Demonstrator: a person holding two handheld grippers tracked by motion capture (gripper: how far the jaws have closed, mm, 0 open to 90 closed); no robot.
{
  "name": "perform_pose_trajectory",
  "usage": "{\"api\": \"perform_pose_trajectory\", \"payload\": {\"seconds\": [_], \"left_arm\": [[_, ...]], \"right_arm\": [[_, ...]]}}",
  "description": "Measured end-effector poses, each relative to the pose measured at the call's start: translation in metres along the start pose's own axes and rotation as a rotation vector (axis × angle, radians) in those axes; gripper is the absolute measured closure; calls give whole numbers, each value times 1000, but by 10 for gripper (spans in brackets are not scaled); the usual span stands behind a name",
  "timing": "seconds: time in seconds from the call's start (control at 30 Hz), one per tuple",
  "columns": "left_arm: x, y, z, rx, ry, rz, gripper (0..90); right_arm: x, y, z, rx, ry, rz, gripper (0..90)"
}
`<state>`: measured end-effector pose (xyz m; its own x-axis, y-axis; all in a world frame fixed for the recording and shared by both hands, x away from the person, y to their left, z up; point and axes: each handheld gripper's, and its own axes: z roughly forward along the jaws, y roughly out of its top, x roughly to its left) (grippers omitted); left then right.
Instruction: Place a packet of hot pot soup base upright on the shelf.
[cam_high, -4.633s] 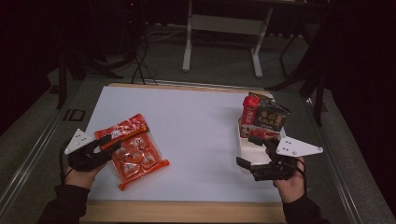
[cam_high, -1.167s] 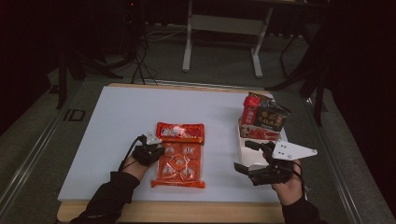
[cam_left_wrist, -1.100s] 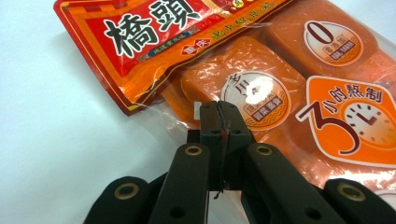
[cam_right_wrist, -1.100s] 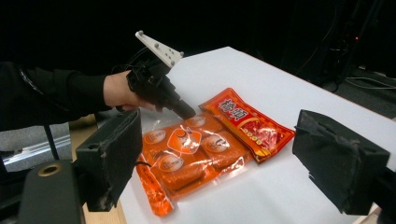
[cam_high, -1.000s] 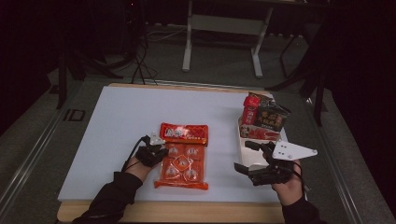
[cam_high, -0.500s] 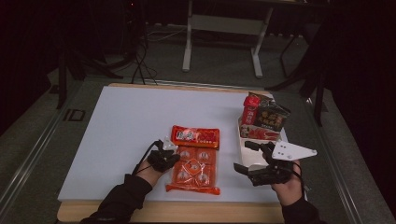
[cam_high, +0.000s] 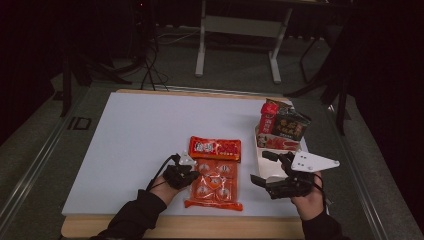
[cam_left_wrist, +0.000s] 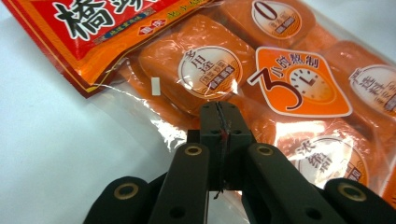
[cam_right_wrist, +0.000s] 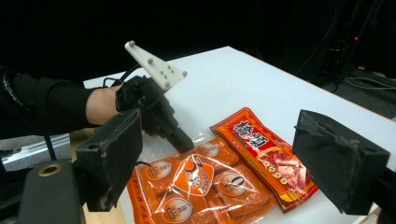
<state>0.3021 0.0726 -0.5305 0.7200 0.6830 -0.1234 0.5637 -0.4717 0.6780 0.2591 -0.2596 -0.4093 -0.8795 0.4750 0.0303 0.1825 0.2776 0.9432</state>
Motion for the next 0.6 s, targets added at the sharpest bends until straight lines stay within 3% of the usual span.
{"api": "perform_pose_trajectory", "payload": {"seconds": [0.1, 0.17, 0.2, 0.33, 0.47, 0.6], "left_arm": [[11, 1, -7, -30, -5, -45, 736], [15, 2, -9, -39, -10, -53, 653], [22, 3, -14, -67, 3, -68, 609], [32, 4, -21, -113, 12, -93, 547], [43, 7, -26, -143, 29, -91, 505], [56, 11, -24, -178, 18, -97, 464]], "right_arm": [[0, 0, -1, 3, -4, -4, 158], [0, 0, -1, 2, -4, -4, 159], [0, 0, -1, 2, -5, -4, 159], [0, -1, -1, 4, -11, -11, 158], [0, -1, -1, 8, -22, -19, 158], [2, -1, -4, -6, -37, -28, 159]]}}
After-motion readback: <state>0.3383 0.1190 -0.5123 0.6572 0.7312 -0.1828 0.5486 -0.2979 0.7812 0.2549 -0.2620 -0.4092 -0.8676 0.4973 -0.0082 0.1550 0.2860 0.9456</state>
